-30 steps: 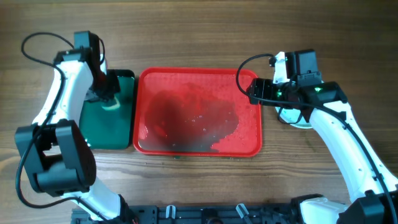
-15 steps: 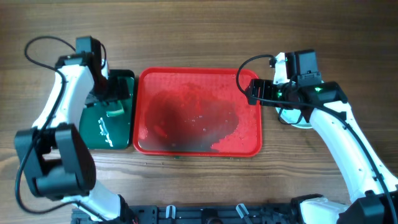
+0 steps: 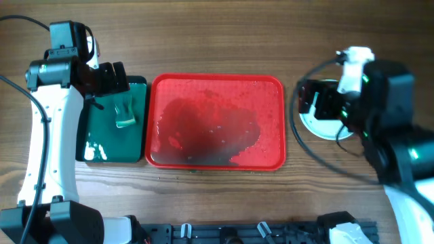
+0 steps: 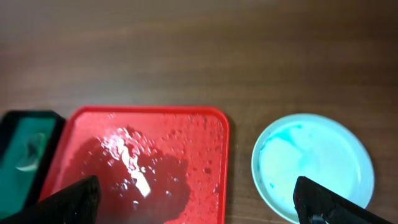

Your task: Clean dirty plates on tray and stack at the side

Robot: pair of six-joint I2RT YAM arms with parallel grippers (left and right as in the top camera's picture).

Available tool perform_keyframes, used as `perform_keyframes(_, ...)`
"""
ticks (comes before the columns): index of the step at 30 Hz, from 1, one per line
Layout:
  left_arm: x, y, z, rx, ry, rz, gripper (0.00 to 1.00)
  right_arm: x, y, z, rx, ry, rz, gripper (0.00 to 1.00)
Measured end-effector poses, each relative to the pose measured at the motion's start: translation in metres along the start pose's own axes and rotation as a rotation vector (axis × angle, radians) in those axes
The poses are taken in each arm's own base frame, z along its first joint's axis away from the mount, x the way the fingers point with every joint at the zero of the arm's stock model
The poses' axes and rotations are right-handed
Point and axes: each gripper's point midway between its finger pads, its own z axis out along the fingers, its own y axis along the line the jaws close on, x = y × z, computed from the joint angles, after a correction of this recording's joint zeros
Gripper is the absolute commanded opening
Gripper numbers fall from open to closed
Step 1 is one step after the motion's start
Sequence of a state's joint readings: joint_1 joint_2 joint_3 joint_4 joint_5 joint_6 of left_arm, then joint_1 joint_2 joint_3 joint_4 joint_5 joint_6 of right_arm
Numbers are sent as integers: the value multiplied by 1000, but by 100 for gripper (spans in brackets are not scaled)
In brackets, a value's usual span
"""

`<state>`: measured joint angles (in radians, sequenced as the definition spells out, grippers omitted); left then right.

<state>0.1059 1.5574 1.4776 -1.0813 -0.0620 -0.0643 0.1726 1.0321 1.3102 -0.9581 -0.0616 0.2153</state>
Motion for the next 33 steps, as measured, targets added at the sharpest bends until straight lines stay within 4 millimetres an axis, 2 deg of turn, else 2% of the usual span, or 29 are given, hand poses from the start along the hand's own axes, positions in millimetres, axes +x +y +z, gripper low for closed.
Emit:
perform_keyframes(4, 0, 0, 0, 0, 0, 0, 100, -5, 13, -39, -86, -96, 119, 100)
perform_keyframes(6, 0, 0, 0, 0, 0, 0, 100, 3, 13, -50, -89, -85, 177, 100)
perform_keyframes(10, 0, 0, 0, 0, 0, 0, 100, 15, 8, -49, -62, -39, 225, 100)
perform_keyframes(14, 0, 0, 0, 0, 0, 0, 100, 14, 7, -47, -55, -40, 233, 100)
perform_keyframes(16, 0, 0, 0, 0, 0, 0, 100, -2, 8, -45, -63, -96, 194, 100)
perform_keyframes(19, 0, 0, 0, 0, 0, 0, 100, -26, 13, -44, -83, -227, 17, 100)
perform_keyframes(23, 0, 0, 0, 1, 1, 0, 100, -25, 1, -38, -71, -387, -80, 100)
perform_keyframes(25, 0, 0, 0, 0, 0, 0, 100, -19, -6, -35, -78, -466, -98, 100)
perform_keyframes(27, 0, 0, 0, 0, 1, 0, 100, -3, -10, -29, -103, -572, -130, 100)
perform_keyframes(28, 0, 0, 0, 0, 0, 0, 100, 1, -9, -26, -113, -566, -137, 100)
perform_keyframes(31, 0, 0, 0, 0, 0, 0, 100, 39, -14, -11, -143, -672, -168, 100)
perform_keyframes(33, 0, 0, 0, 1, 1, 0, 100, 75, -20, 9, -154, -667, -172, 100)
